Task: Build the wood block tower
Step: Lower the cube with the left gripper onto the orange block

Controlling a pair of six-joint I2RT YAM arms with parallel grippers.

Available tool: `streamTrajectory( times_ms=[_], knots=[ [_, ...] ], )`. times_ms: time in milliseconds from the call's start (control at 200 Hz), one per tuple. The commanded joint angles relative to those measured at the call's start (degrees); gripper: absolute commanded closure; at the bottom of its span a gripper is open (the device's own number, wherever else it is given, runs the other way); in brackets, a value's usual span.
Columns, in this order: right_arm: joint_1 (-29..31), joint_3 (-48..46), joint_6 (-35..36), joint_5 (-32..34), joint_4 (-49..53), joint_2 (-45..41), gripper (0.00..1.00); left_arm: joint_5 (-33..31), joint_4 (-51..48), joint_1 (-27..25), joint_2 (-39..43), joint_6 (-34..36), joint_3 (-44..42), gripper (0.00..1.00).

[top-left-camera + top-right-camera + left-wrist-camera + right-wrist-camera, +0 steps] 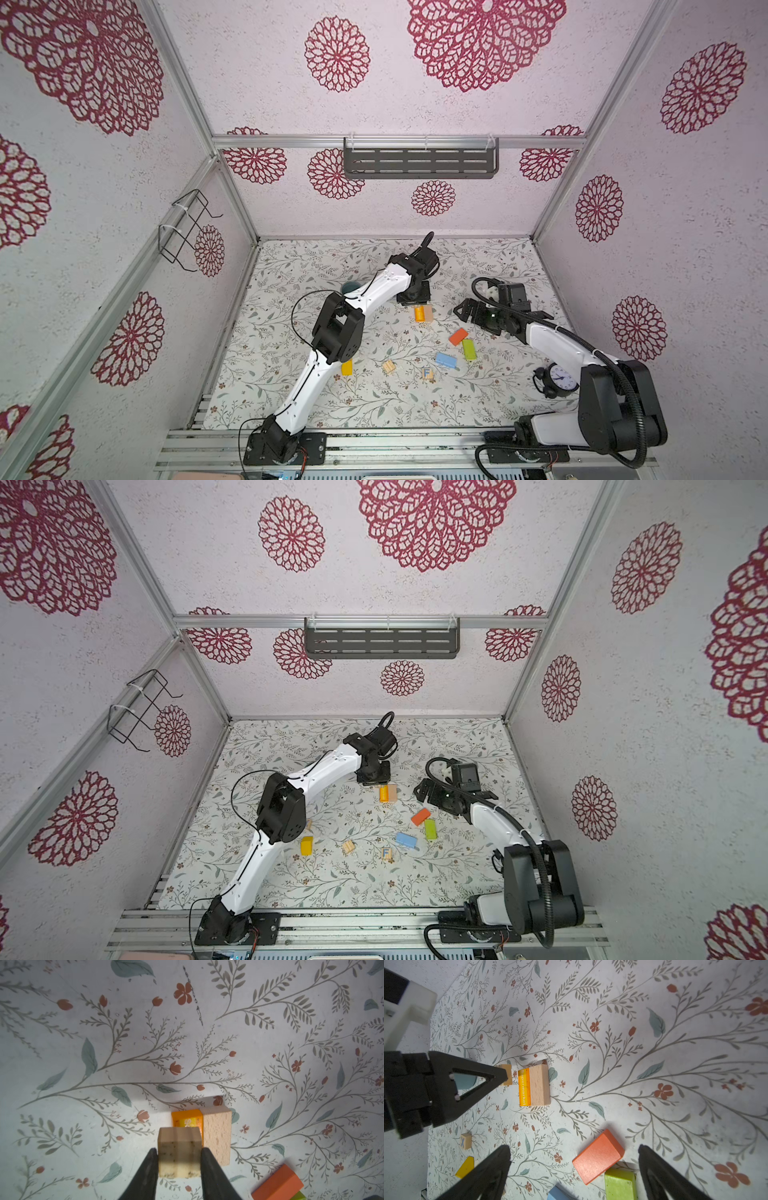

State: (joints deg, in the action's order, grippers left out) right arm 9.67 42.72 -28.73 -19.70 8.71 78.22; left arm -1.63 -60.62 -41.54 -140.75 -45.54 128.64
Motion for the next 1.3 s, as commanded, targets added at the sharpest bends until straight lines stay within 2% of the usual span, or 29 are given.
streamTrajectory(
  times_ms=[0, 961, 1051, 1226, 1296],
  knots=[
    [-0.5, 0.1, -1.1, 0.0, -1.2, -2.5, 0.01, 0.4, 1.7, -0.6, -1.1, -1.9, 1.3, 0.64],
    [-0.5, -1.1, -1.5, -0.6, -2.3, -2.9, 0.01, -0.6, 2.0, -1.8, 0.1, -3.6, -1.5, 0.62],
    [-0.5, -1.1, -1.4, -0.4, -2.2, -2.9, 0.01, -1.1, 2.0, -1.8, 0.6, -3.6, -1.4, 0.57],
    [-0.5, -1.1, -1.3, -0.1, -1.9, -3.1, 0.01, -3.1, 1.3, -1.7, 2.4, -3.4, -1.5, 0.4],
    [-0.5, -1.1, -1.2, -0.1, -1.9, -3.2, 0.01, -3.9, 1.1, -1.4, 3.5, -3.3, -1.8, 0.36]
  ],
)
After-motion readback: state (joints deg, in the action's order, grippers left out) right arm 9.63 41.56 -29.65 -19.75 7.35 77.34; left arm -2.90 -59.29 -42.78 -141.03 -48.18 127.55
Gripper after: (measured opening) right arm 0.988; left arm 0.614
